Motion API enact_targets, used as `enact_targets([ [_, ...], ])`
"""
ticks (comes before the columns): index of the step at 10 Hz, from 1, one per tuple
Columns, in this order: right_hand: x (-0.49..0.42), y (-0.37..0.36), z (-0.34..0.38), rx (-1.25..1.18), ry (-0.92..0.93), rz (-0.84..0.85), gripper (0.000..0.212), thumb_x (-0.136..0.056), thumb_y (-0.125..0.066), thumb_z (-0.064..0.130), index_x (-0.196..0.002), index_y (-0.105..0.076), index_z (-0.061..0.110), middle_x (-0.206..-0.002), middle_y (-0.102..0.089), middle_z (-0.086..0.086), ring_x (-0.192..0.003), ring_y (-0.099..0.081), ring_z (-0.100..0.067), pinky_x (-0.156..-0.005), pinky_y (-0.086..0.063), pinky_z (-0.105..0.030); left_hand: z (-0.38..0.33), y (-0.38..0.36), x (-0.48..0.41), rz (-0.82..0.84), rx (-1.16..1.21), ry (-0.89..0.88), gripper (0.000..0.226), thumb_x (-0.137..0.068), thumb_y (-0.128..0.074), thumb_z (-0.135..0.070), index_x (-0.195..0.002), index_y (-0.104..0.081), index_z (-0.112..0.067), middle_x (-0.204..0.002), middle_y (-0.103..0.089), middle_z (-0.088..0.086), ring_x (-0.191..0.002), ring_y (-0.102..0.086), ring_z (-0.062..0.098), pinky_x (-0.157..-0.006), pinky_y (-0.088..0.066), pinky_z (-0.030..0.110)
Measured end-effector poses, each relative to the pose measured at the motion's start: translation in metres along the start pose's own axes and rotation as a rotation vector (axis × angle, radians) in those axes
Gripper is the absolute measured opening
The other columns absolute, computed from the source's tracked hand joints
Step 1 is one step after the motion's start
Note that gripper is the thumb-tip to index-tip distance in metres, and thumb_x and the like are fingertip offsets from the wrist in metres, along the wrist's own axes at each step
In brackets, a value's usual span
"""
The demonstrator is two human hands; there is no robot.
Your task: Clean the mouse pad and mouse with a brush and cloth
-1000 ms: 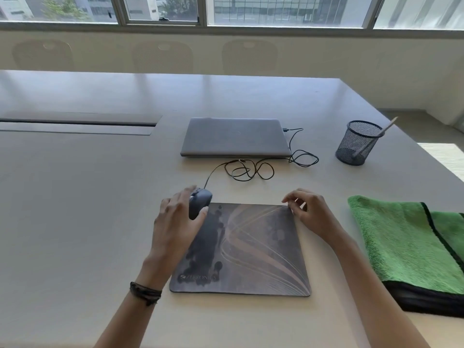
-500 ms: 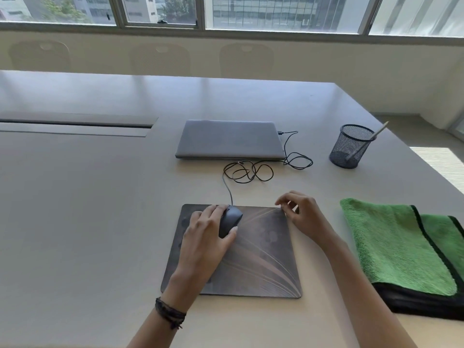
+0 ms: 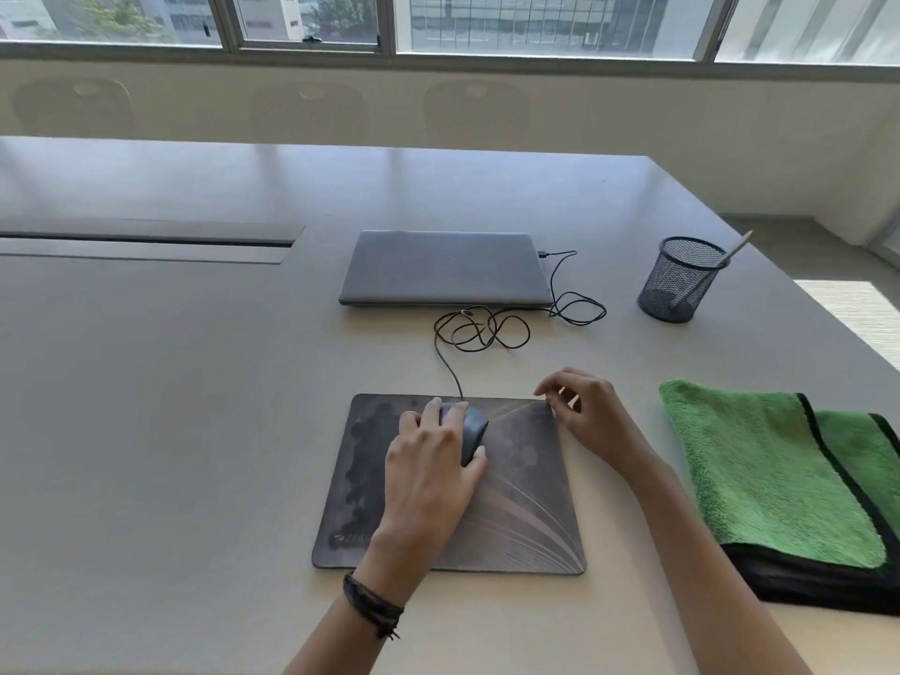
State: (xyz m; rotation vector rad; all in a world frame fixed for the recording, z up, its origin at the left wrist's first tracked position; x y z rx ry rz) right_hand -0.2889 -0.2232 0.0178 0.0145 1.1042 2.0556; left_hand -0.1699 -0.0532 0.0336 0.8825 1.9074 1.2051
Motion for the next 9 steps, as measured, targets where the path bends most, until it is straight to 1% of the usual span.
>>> enact_targets([
  [1,0.0,0.0,-0.001,0.003,-0.004,0.002,0.019,-0.083,-0.058,-0.005,-0.084,-0.068,0.011,-0.081,-0.061,0.003,-0.062,-0.053,-0.004,-0.062,-0.042,-0.011,-0.002,-0.003,-0.001,0.059,-0.057,0.013,0.057,-0.089,-0.045,-0.048,-0.14,-0.032,-0.026,-0.144,-0.037,0.001,-0.119,-0.041,0.022,-0.086,-0.045,0.03],
  [2,0.0,0.0,-0.001,0.009,0.0,0.002,0.019,-0.083,-0.058,-0.005,-0.084,-0.069,0.01,-0.081,-0.061,0.003,-0.062,-0.054,-0.005,-0.061,-0.041,-0.01,-0.005,-0.003,-0.001,0.107,-0.094,0.024,0.058,-0.09,-0.044,-0.048,-0.14,-0.031,-0.024,-0.144,-0.036,0.004,-0.119,-0.041,0.025,-0.085,-0.046,0.032],
  [3,0.0,-0.001,-0.002,0.005,-0.003,0.002,0.019,-0.083,-0.058,-0.006,-0.084,-0.069,0.01,-0.082,-0.062,0.001,-0.061,-0.053,-0.005,-0.062,-0.042,-0.01,-0.007,-0.002,-0.003,0.139,-0.121,0.038,0.055,-0.09,-0.043,-0.05,-0.136,-0.035,-0.022,-0.137,-0.042,0.005,-0.116,-0.042,0.026,-0.08,-0.045,0.032],
  [4,-0.001,-0.001,-0.001,0.003,-0.008,0.007,0.019,-0.083,-0.058,-0.005,-0.084,-0.069,0.011,-0.082,-0.062,0.002,-0.062,-0.053,-0.003,-0.062,-0.042,-0.011,-0.009,0.0,-0.008,0.15,-0.155,0.044,0.051,-0.089,-0.041,-0.054,-0.126,-0.041,-0.019,-0.122,-0.049,0.004,-0.11,-0.046,0.024,-0.074,-0.041,0.031],
  [5,-0.001,0.0,-0.003,0.001,-0.017,0.006,0.02,-0.083,-0.058,-0.004,-0.084,-0.069,0.012,-0.081,-0.062,0.004,-0.062,-0.054,-0.003,-0.063,-0.044,-0.015,-0.009,0.002,-0.013,0.175,-0.211,0.025,0.057,-0.087,-0.035,-0.064,-0.12,-0.045,-0.018,-0.117,-0.054,0.005,-0.107,-0.051,0.024,-0.077,-0.043,0.032],
  [6,-0.003,0.001,-0.002,0.031,-0.041,0.004,0.018,-0.084,-0.058,-0.002,-0.086,-0.069,0.013,-0.083,-0.062,0.004,-0.064,-0.055,-0.008,-0.066,-0.049,-0.028,-0.002,0.009,-0.023,0.167,-0.236,0.019,0.066,-0.084,-0.028,-0.071,-0.117,-0.047,-0.018,-0.112,-0.059,0.005,-0.104,-0.056,0.024,-0.079,-0.045,0.033],
  [7,-0.009,0.002,0.0,0.101,-0.051,-0.022,0.018,-0.086,-0.057,0.001,-0.095,-0.068,0.012,-0.09,-0.062,0.0,-0.075,-0.058,-0.013,-0.074,-0.052,-0.034,0.006,0.018,-0.04,0.103,-0.179,0.0,0.06,-0.088,-0.031,-0.066,-0.118,-0.051,-0.018,-0.109,-0.062,0.004,-0.098,-0.06,0.022,-0.076,-0.045,0.032],
  [8,-0.019,0.005,0.005,0.257,-0.022,-0.058,0.028,-0.087,-0.056,0.003,-0.113,-0.063,0.01,-0.114,-0.059,-0.008,-0.105,-0.054,-0.023,-0.093,-0.042,-0.031,0.017,0.025,-0.059,-0.004,-0.043,-0.039,0.041,-0.093,-0.039,-0.052,-0.113,-0.057,-0.021,-0.109,-0.065,0.001,-0.095,-0.061,0.019,-0.071,-0.039,0.028],
  [9,-0.035,0.005,0.005,0.324,-0.018,-0.091,0.043,-0.089,-0.055,0.009,-0.132,-0.05,0.013,-0.14,-0.044,-0.009,-0.129,-0.04,-0.026,-0.107,-0.032,-0.035,0.023,0.022,-0.076,-0.049,0.048,-0.115,0.033,-0.094,-0.045,-0.041,-0.115,-0.058,-0.019,-0.117,-0.062,-0.001,-0.106,-0.055,0.019,-0.078,-0.043,0.03],
])
Point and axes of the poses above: each hand's wrist, its own x-axis away from the middle knuckle, its own y-axis out of the back of the hand, z = x × y, the point moved 5 cm from there along -x, towards the middle knuckle
